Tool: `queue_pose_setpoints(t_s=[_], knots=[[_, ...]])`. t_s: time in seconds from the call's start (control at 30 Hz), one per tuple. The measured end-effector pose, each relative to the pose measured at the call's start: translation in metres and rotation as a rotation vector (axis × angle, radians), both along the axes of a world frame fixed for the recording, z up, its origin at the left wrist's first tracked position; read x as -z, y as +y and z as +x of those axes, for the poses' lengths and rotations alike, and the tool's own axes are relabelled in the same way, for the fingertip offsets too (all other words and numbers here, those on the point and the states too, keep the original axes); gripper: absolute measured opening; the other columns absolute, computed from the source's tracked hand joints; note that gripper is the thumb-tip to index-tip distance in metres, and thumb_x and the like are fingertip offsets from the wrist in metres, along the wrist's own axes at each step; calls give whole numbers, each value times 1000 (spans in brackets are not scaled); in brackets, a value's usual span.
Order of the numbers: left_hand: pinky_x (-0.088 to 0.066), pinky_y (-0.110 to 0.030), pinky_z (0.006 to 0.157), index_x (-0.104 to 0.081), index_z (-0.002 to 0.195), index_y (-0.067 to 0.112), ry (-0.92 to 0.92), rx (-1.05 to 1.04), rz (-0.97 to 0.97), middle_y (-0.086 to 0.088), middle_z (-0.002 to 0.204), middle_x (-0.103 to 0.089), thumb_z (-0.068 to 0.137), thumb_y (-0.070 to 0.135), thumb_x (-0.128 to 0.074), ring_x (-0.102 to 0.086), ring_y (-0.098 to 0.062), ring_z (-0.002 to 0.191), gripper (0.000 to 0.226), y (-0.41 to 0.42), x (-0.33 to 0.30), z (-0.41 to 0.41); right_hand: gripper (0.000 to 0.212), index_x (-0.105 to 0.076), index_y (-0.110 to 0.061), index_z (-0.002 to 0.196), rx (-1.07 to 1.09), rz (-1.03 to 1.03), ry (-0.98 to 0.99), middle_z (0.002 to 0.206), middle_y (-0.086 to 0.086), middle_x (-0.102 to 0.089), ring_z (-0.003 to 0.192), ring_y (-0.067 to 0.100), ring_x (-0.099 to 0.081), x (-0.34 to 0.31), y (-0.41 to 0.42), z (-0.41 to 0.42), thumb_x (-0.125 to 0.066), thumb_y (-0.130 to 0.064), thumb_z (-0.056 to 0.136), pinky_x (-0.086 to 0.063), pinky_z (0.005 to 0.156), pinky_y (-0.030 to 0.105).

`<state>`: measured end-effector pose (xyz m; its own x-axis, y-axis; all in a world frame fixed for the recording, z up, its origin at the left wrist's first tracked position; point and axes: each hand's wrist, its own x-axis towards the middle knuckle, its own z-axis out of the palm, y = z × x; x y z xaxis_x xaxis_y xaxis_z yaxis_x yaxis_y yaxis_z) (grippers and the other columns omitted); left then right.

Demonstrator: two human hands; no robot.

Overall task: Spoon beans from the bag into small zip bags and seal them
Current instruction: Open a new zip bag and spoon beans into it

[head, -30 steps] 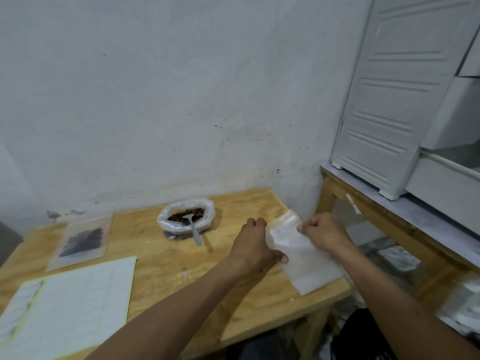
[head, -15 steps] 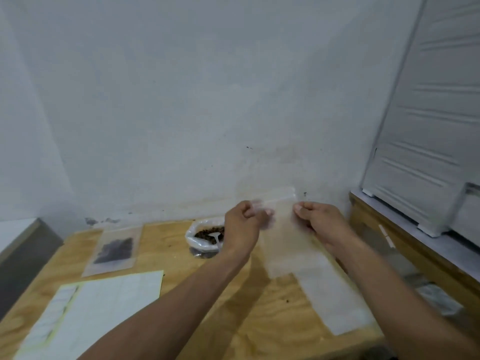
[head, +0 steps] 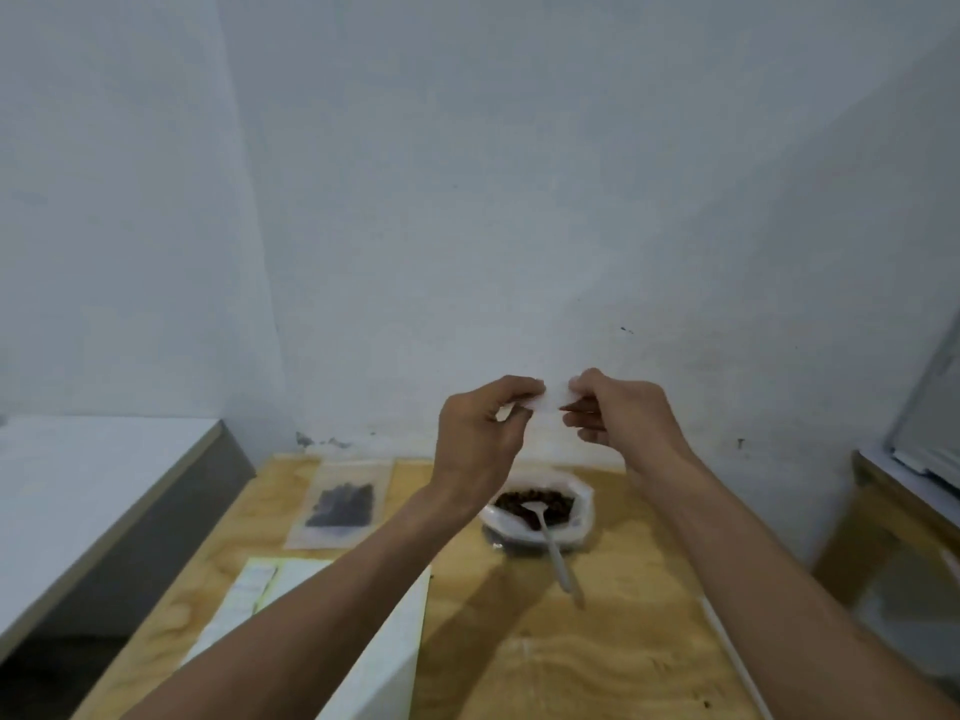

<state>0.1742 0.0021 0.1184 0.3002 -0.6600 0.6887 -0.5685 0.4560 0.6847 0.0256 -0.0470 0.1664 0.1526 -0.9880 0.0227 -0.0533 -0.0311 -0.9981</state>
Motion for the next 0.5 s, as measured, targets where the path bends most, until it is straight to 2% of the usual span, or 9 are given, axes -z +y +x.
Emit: queue_pose_setpoints(t_s=[0.1, 0.17, 0.23, 0.27, 0.37, 0.43, 0.5], knots=[[-56, -25, 89, -77, 111, 12, -89, 29, 106, 7, 105, -78, 87, 14, -79, -70, -3, 98, 25, 5, 3, 17, 17, -74, -3, 81, -41, 29, -7, 72, 7, -73, 61, 12, -68, 5, -7, 10, -73, -19, 90, -55, 63, 26], [-53, -19, 93, -74, 117, 14, -113, 94, 238, 9, 111, -76, 83, 33, -84, -68, 1, 104, 41, 10, 3, 23, 25, -75, -4, 77, -65, 10, 36, 65, 3, -72, 60, 12, -65, 8, -10, 15, -77, -26, 88, -54, 63, 25], [-53, -15, 92, -74, 117, 16, -34, 153, 313, 10, 110, -76, 79, 46, -85, -68, 4, 104, 49, 14, 1, 22, 34, -73, -6, 68, -92, -25, 71, 61, 5, -69, 60, 14, -62, 10, -11, 20, -80, -35, 84, -55, 69, 29], [-55, -16, 91, -75, 114, 17, 32, 175, 330, 10, 107, -77, 79, 47, -85, -70, 4, 101, 48, 14, 0, 20, 38, -71, -7, 65, -111, -41, 78, 60, 6, -65, 60, 15, -59, 11, -10, 23, -81, -39, 83, -54, 70, 31], [-59, -25, 88, -78, 104, 14, 212, 211, 382, 4, 96, -80, 86, 39, -81, -74, -4, 93, 31, 14, -6, 16, 45, -63, -9, 61, -157, -80, 75, 54, 0, -57, 55, 12, -49, 13, -4, 28, -82, -46, 79, -48, 61, 23], [-60, -31, 89, -80, 100, 10, 279, 255, 416, -3, 92, -80, 92, 30, -75, -76, -14, 92, 22, 12, -8, 20, 43, -66, -9, 61, -190, -84, 55, 53, -5, -61, 52, 7, -51, 15, -3, 28, -80, -46, 80, -47, 58, 19], [-60, -37, 91, -80, 97, 3, 337, 313, 466, -12, 93, -79, 95, 23, -70, -76, -25, 95, 22, 11, -10, 26, 43, -69, -8, 66, -229, -84, 54, 55, -5, -65, 53, 6, -53, 16, -3, 26, -78, -47, 78, -49, 59, 19]])
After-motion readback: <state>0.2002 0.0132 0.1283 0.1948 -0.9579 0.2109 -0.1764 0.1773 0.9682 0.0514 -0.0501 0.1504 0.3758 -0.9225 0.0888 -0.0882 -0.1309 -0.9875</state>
